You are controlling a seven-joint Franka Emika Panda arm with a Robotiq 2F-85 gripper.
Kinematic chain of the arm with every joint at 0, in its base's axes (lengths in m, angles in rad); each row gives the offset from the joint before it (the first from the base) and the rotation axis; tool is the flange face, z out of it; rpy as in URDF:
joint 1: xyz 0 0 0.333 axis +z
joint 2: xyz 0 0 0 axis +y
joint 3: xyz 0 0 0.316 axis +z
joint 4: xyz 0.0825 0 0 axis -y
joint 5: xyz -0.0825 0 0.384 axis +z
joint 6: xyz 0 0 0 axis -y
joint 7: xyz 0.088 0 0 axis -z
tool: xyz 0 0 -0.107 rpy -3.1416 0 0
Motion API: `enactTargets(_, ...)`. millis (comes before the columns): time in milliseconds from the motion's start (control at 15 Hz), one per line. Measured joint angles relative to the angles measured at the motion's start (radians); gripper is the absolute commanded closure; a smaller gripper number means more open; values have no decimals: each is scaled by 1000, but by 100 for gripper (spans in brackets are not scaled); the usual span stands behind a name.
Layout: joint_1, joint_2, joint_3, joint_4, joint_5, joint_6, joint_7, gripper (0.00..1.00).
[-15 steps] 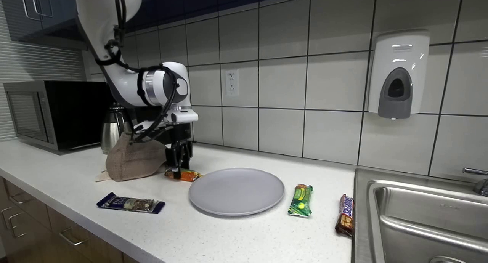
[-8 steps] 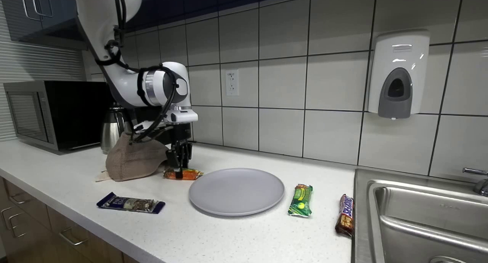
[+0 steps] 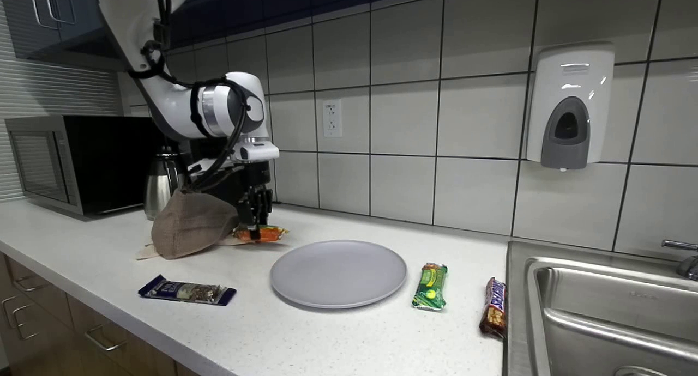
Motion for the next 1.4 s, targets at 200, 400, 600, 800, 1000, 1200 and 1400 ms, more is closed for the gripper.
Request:
enactTargets(200,2,-30,0,-4,0,-4,0,84)
enactTargets(400,1,-57,0,-13,0,-16,-2,84)
enactTargets(600,-5,-78,0,-22,0,-34,-9,84)
enactTargets(800,-23,-94,-1,-32,-1,-50,-24,84)
enactTargets(1000,-51,-107,-10,-42,-1,-59,-56,84)
enactTargets(1200,-87,-108,-23,-45,-1,-60,-109,84)
enactTargets(1400,-122,-108,-39,-48,-1,-59,-173,84)
